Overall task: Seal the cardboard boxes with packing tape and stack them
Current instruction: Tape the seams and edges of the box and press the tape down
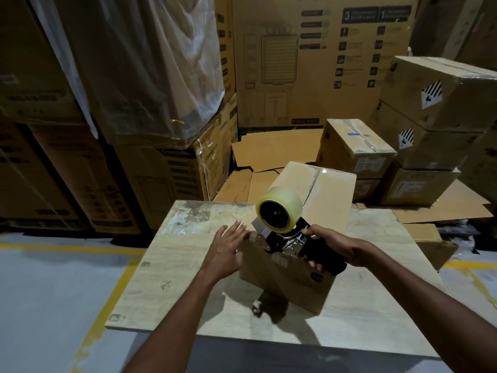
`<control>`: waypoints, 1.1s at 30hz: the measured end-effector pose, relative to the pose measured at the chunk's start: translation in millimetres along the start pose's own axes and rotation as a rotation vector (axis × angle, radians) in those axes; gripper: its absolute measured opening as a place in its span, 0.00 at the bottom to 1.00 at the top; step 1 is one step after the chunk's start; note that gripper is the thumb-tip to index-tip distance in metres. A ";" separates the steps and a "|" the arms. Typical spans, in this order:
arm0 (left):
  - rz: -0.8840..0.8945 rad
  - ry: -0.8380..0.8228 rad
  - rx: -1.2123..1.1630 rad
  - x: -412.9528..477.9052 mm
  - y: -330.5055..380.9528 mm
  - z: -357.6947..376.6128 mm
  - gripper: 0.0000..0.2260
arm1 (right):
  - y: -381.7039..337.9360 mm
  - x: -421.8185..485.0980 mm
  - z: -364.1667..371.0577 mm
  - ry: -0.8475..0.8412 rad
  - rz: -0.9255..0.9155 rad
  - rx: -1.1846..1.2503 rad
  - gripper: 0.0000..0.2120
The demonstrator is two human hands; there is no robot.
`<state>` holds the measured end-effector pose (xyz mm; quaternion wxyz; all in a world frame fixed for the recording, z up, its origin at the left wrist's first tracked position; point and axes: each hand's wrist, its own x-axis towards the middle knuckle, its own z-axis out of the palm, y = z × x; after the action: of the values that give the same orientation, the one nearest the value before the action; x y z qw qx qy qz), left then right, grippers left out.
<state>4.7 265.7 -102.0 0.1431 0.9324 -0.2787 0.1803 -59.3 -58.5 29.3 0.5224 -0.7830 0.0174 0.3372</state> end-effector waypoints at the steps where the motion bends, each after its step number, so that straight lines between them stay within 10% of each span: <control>1: -0.018 -0.024 0.031 -1.0 0.0 1.2 0.33 | 0.0 0.3 -0.5 -0.014 0.002 0.001 0.34; 33: -0.620 -0.205 -0.051 27.9 71.5 -29.5 0.31 | 64.3 -60.7 -15.9 0.174 -0.068 -0.021 0.36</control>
<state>-21.9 206.0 -52.1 0.1855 0.9823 0.0010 0.0264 -122.4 -120.6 14.2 0.5218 -0.8150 0.0327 0.2500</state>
